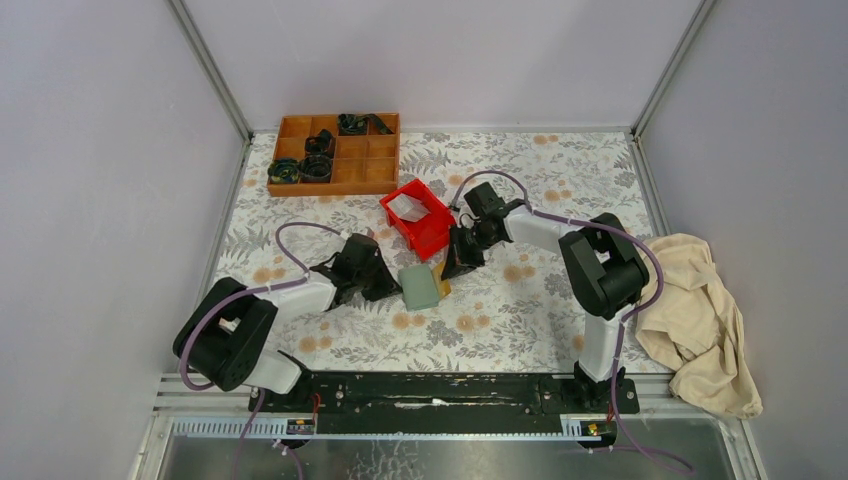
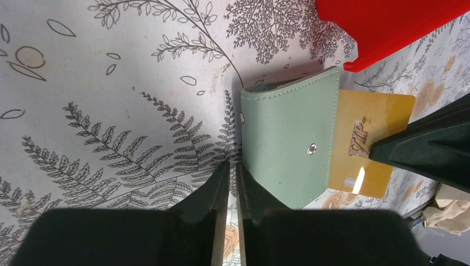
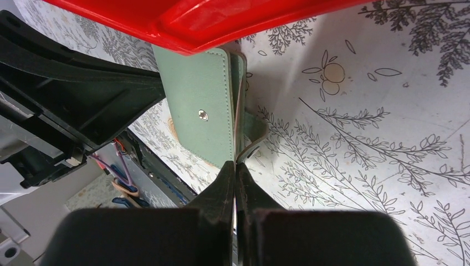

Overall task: Put the credit cards into the card holder
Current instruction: Insert the credit card into the card holder.

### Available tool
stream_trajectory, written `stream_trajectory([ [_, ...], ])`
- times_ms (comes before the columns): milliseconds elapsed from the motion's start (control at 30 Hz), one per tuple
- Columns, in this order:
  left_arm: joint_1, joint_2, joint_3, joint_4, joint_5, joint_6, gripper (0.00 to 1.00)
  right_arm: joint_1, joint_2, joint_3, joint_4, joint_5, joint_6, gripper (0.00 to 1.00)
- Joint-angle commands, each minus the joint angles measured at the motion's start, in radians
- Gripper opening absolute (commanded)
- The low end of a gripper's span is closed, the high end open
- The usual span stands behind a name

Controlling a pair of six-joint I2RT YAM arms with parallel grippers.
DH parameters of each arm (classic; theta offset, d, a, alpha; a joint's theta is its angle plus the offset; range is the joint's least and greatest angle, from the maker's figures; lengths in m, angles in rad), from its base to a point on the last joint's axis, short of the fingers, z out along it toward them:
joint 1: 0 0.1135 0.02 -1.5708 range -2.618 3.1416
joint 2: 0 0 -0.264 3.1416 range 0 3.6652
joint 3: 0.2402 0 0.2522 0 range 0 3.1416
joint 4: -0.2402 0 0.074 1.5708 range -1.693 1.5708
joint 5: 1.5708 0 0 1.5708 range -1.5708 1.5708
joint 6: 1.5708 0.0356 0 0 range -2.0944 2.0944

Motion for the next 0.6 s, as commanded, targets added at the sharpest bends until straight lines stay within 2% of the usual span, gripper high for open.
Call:
stream_trajectory([
  [0,-0.004,0.046,-0.007,-0.035,-0.015,0.039,0.16,-0.007,-0.051,-0.015,0.051,-0.058,0.027,0.0],
  [567,-0.003,0.042,-0.028,-0.071,-0.022,0.051,0.14,-0.041,-0.098,-0.123,0.198,-0.095,0.089,0.0],
])
